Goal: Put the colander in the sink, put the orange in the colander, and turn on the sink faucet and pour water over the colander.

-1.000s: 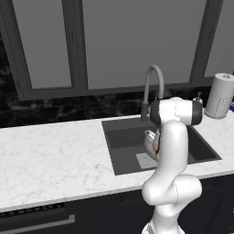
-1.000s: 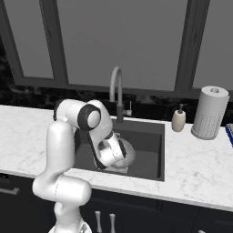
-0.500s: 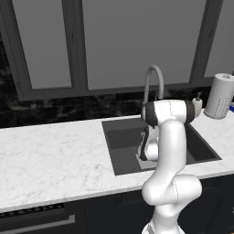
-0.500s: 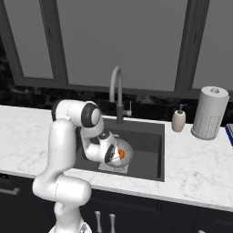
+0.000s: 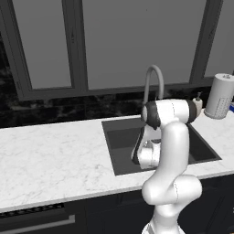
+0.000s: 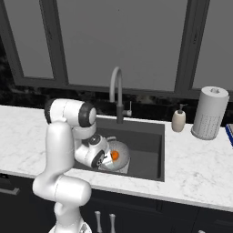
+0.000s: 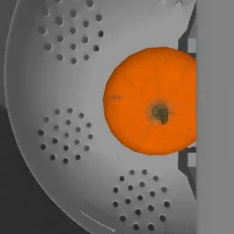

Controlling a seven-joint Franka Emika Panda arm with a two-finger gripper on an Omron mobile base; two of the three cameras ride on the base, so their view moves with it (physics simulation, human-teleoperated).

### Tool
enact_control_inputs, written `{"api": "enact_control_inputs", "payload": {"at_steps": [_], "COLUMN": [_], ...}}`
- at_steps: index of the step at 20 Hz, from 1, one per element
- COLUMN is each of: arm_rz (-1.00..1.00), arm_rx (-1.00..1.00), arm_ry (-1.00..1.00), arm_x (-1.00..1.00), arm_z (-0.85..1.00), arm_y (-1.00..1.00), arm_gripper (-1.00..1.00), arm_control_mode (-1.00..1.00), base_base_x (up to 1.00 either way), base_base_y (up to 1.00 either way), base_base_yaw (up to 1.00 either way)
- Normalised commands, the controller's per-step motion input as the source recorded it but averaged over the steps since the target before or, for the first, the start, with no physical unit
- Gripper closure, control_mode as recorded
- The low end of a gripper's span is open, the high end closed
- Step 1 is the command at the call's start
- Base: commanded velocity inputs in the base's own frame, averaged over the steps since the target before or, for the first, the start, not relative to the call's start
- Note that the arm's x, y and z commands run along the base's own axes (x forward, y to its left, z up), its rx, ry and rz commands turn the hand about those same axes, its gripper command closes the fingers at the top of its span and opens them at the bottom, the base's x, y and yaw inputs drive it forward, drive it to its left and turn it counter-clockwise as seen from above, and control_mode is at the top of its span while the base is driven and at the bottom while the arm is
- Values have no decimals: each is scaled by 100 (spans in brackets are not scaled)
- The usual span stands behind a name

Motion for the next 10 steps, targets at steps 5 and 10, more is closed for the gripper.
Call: {"api": "enact_control_inputs", "payload": {"at_steps": [5, 10], "arm_rz": [17, 19], "arm_rx": [0, -2], "arm_ry": [-1, 9], "arm_x": [-4, 0], "arm_z": [48, 37], "arm_y": [0, 0], "arm_gripper": [100, 100], "arm_control_mode": [-100, -100], "base_base_x": [0, 0], "base_base_y": [0, 0], "base_base_yaw": [0, 0]}}
